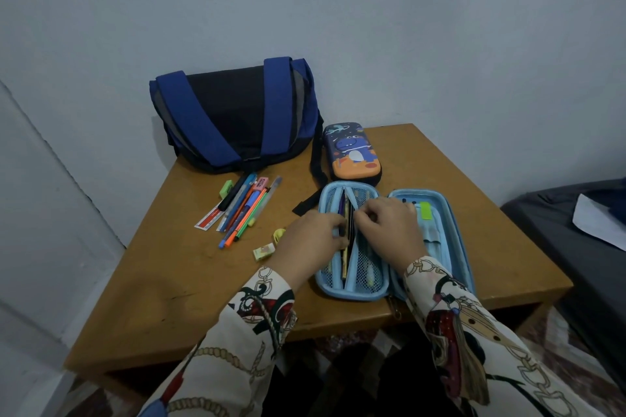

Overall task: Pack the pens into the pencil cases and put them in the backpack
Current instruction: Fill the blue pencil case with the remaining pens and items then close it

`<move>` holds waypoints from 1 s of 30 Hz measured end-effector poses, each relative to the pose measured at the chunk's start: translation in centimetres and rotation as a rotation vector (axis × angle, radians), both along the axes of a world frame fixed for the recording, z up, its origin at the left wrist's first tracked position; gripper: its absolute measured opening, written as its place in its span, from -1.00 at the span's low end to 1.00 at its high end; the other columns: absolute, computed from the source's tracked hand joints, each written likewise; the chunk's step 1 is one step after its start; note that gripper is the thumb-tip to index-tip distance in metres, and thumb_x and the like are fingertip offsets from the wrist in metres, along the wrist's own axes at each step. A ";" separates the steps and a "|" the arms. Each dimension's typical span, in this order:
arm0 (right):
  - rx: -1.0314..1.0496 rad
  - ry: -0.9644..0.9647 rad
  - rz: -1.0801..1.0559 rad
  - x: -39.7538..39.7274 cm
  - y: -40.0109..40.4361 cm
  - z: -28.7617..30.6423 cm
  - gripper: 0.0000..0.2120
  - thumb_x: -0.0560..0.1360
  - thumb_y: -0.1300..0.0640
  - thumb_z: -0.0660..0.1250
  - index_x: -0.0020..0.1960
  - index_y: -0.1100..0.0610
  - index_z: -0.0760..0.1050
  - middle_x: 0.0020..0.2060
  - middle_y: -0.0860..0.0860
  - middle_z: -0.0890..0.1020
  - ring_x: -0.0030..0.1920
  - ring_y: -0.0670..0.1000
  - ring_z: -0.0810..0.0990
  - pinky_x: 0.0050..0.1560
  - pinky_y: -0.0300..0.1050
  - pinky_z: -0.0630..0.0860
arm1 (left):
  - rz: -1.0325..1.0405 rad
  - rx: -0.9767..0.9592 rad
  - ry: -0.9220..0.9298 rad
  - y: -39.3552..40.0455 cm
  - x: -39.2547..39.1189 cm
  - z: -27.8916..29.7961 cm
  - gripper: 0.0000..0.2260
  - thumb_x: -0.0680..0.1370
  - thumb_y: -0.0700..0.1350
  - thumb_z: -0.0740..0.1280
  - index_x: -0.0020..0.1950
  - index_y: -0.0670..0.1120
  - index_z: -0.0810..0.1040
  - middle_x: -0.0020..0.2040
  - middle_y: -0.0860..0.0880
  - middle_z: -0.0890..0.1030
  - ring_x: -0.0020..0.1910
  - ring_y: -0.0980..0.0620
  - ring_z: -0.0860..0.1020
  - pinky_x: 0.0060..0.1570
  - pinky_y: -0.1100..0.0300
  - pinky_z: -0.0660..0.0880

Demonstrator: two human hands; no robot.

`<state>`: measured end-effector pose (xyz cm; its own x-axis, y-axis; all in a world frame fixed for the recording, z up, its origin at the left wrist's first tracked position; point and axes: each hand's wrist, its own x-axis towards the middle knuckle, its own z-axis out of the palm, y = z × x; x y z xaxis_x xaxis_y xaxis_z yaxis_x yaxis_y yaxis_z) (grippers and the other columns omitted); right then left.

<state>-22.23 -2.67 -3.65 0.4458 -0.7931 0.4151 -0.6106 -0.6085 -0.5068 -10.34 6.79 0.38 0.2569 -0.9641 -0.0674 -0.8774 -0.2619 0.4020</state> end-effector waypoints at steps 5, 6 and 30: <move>0.009 0.004 0.006 0.1 0.0 0.1 -0.73 0.54 0.09 0.26 -0.30 0.16 0.47 -0.34 -0.01 0.53 -0.18 0.05 0.46 0.00 -0.05 0.20 | 0.037 -0.042 -0.035 -0.3 0.6 -0.3 -0.75 0.62 0.08 0.22 0.00 -0.10 0.51 -0.20 -0.04 0.50 -0.20 -0.06 0.51 -0.35 0.14 0.32; 0.013 0.000 0.006 0.1 0.0 0.1 -0.72 0.54 0.09 0.26 -0.31 0.16 0.47 -0.35 -0.01 0.52 -0.18 0.06 0.46 0.00 -0.05 0.19 | 0.048 -0.060 -0.040 -0.3 0.5 0.0 -0.73 0.62 0.07 0.22 -0.08 -0.12 0.48 -0.27 -0.03 0.47 -0.27 -0.04 0.47 -0.40 0.14 0.28; 0.031 0.002 0.028 -0.1 0.2 0.3 -0.67 0.55 0.08 0.26 -0.38 0.03 0.33 -0.39 -0.11 0.41 -0.20 0.03 0.43 0.03 -0.05 0.23 | 0.362 -0.423 -0.013 1.0 4.6 -1.6 -0.77 0.60 -0.23 0.21 0.18 -0.13 0.60 0.11 -0.09 0.60 -0.12 -0.02 0.57 -0.14 0.14 0.51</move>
